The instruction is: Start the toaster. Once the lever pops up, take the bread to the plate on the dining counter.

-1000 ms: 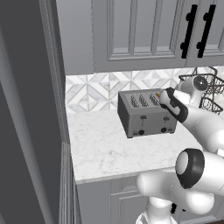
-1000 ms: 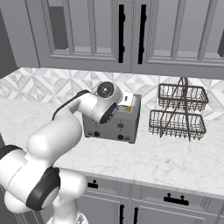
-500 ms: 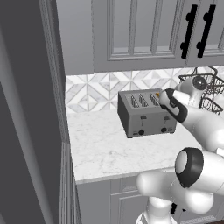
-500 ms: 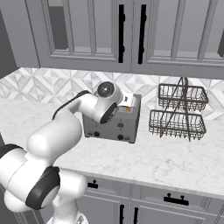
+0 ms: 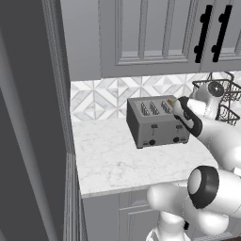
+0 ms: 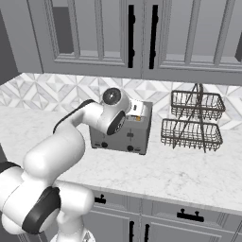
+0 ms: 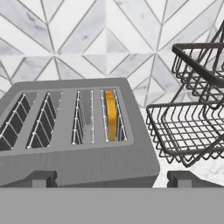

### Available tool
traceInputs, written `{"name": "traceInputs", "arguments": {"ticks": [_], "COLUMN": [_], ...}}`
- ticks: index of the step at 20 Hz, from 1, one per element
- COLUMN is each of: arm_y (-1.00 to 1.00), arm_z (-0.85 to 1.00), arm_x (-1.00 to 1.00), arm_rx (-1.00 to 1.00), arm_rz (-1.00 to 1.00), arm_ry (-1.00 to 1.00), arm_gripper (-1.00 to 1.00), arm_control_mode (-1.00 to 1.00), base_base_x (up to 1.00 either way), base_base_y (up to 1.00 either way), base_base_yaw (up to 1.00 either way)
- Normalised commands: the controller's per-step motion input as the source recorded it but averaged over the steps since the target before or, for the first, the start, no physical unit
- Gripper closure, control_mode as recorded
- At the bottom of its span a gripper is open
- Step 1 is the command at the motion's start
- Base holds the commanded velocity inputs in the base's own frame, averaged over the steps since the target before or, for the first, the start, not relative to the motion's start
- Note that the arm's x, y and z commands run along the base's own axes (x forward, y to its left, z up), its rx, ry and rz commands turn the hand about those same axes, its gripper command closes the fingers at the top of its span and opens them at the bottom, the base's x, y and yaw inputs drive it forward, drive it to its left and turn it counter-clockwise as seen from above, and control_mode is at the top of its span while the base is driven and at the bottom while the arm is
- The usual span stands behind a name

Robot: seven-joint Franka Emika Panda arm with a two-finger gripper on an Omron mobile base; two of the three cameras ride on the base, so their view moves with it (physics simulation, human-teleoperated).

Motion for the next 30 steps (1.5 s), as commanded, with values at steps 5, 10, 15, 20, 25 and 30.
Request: {"name": "traceInputs", "arguments": {"ticks": [5, 10, 15, 20, 25, 30], "arm_y": [0.01, 0.08, 0.00, 0.00, 0.00, 0.00], "arm_z": [0.00, 0.00, -0.03, -0.23, -0.35, -0.10], "arm_x": [-0.03, 0.26, 0.39, 0.17, 0.08, 0.33], "arm_rx": [0.00, 0.00, 0.00, 0.00, 0.00, 0.00], "arm_rz": [0.00, 0.00, 0.00, 0.04, 0.05, 0.04], "arm_ry": [0.00, 0.00, 0.02, 0.00, 0.00, 0.01], "arm_gripper": [-1.00, -1.00, -1.00, -1.00, -1.00, -1.00], "arm_control_mode": [-1.00, -1.00, -1.00, -1.00, -1.00, -1.00], "base_base_x": [0.00, 0.00, 0.00, 0.00, 0.00, 0.00], "base_base_y": [0.00, 0.00, 0.00, 0.00, 0.00, 0.00], "base_base_yaw": [0.00, 0.00, 0.00, 0.00, 0.00, 0.00]}}
